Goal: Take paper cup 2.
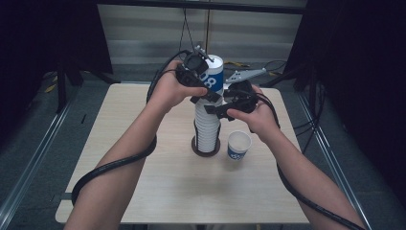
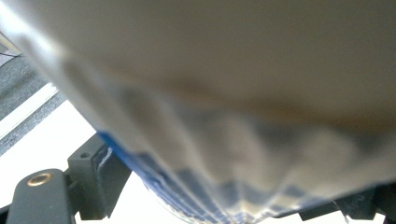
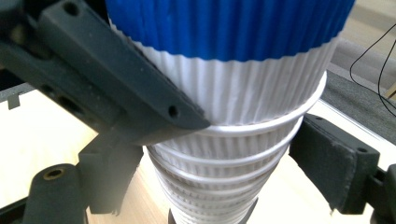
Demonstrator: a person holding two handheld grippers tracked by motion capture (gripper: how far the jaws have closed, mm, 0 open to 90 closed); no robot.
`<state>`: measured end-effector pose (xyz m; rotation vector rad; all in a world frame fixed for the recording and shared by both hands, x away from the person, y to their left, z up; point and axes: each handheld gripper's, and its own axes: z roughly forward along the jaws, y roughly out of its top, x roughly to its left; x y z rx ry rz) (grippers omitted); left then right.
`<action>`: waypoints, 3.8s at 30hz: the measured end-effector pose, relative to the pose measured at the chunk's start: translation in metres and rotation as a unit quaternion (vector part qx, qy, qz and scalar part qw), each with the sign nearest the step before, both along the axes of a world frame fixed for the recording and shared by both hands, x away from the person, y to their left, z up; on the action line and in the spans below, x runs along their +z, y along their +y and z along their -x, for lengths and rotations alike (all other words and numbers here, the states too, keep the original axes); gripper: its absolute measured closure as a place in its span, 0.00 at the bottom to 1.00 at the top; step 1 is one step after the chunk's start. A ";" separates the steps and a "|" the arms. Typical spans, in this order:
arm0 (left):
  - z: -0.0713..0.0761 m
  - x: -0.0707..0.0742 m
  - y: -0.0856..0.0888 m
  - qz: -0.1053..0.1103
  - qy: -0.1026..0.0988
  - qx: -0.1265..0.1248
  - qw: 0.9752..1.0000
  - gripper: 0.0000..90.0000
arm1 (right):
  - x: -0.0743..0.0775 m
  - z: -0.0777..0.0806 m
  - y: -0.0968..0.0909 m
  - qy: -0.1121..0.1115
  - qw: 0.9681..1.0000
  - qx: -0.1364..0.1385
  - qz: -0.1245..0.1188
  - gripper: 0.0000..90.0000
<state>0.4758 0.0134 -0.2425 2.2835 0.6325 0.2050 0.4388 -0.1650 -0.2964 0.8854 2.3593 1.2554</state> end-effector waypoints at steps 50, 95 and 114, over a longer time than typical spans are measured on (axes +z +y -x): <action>0.003 0.026 0.013 0.063 -0.010 0.010 0.998 0.21 | -0.002 0.001 -0.003 -0.003 1.000 -0.004 -0.005 0.19; 0.009 0.054 0.028 0.081 -0.027 0.018 0.996 0.20 | -0.013 0.003 -0.008 0.005 1.000 -0.005 -0.001 0.20; 0.010 0.062 0.029 0.091 -0.036 0.020 0.995 0.21 | -0.013 0.005 -0.010 0.005 1.000 -0.002 0.000 0.19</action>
